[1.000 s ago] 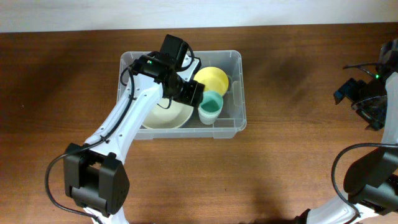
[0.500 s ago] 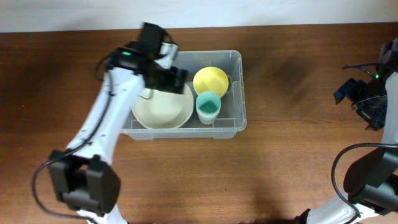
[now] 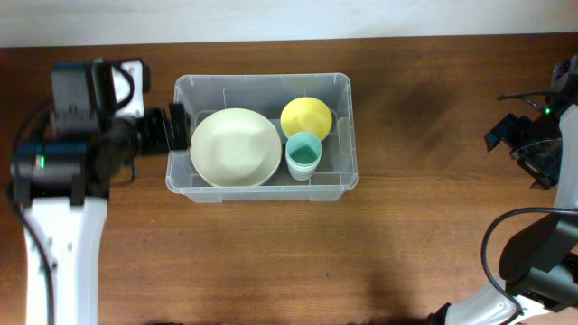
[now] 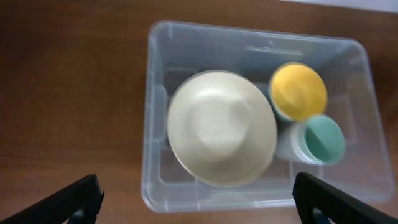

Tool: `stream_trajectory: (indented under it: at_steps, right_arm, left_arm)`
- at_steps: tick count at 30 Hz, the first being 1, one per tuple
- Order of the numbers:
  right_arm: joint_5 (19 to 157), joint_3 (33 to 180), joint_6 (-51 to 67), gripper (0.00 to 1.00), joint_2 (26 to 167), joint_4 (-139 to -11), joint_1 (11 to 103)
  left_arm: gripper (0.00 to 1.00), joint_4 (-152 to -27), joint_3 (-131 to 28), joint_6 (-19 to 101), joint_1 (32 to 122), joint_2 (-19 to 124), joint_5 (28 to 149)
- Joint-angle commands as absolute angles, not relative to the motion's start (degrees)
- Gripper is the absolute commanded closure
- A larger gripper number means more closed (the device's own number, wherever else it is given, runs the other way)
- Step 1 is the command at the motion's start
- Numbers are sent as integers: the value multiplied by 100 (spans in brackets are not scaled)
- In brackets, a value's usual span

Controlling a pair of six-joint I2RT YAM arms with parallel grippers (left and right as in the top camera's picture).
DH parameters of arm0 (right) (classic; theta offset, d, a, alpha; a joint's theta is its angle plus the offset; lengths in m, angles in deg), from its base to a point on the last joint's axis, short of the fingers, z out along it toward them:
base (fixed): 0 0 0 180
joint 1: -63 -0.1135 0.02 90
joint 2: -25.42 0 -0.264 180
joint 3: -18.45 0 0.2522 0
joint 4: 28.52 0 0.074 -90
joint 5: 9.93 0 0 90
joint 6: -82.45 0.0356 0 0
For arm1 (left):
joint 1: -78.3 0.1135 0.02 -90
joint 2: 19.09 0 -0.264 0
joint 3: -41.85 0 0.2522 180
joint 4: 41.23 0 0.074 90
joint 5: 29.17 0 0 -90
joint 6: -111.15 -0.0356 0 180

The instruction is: Pack container

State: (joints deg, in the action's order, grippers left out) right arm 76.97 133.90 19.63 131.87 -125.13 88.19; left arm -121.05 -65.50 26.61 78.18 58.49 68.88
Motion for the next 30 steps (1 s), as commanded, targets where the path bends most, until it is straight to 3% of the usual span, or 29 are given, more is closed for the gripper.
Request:
stream_trajectory:
  at_steps: [1,19,25,30]
  right_arm:
    - [7686,13357,1989,1,13203,-12513,8815]
    - [7686,13357,1989,1,13203,-12515,8815]
    - [7686,13357,1989,1,13203,-12515,8815]
    - [7686,13357,1989,1,13203,-12513,8815]
  left_arm:
    - [0,-12075,-5953,2820,7754,5571,7253]
    - [0,-12787,-5736,2637,7748,5471,7365]
    - [0,-11808,-5365,735,7275,5471,7868]
    - [0,-10700,-4888,482,6967,5464,7955]
